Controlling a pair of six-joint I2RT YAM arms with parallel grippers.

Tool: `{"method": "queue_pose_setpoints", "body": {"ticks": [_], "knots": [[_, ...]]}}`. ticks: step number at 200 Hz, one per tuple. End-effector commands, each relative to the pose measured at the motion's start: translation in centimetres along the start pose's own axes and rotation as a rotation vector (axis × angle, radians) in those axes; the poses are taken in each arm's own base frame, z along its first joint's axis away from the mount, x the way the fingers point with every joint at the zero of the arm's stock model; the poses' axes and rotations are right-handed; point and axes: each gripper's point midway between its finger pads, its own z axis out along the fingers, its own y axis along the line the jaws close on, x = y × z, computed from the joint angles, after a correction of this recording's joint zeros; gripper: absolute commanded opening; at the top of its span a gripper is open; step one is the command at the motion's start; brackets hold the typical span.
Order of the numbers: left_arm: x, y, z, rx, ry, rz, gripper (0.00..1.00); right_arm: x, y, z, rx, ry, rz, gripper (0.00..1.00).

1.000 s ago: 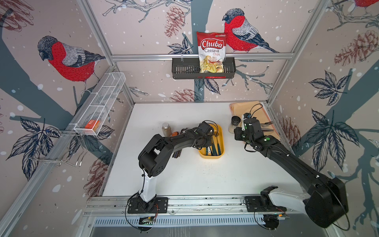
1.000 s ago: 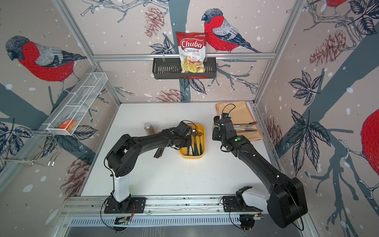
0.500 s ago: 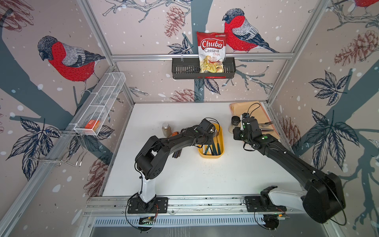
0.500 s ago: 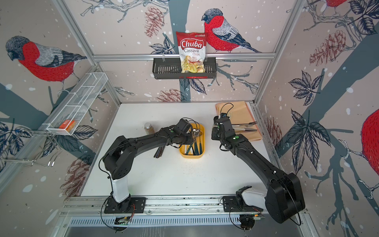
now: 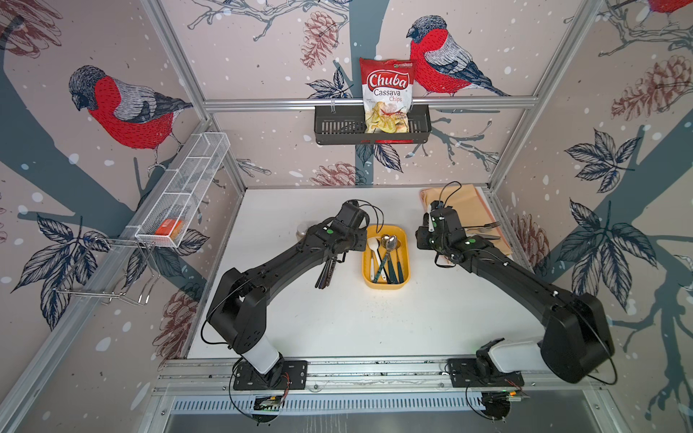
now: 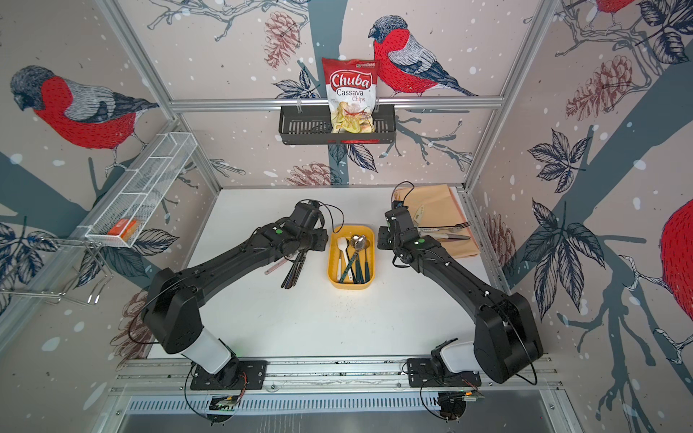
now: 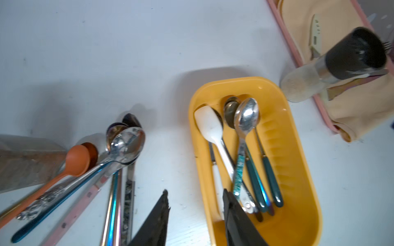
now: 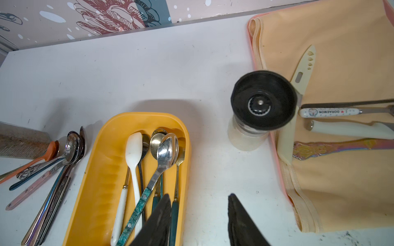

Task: Put the spoon into the storage box
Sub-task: Place the spoon in the storage box.

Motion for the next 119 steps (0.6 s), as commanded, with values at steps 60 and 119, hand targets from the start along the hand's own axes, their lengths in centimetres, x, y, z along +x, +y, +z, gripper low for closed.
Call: {"method": "queue_pose_setpoints", "body": {"ticks": [60, 119], "knots": [[5.7, 4.0, 4.4, -0.051, 0.164, 0.058, 0.43, -0.7, 2.0, 0.9, -0.002, -0.022, -0.009, 0.45], [8.2, 6.1, 6.4, -0.072, 0.228, 0.041, 0.44, -0.4, 2.2, 1.3, 0.010, -0.013, -0.003, 0.45]]}}
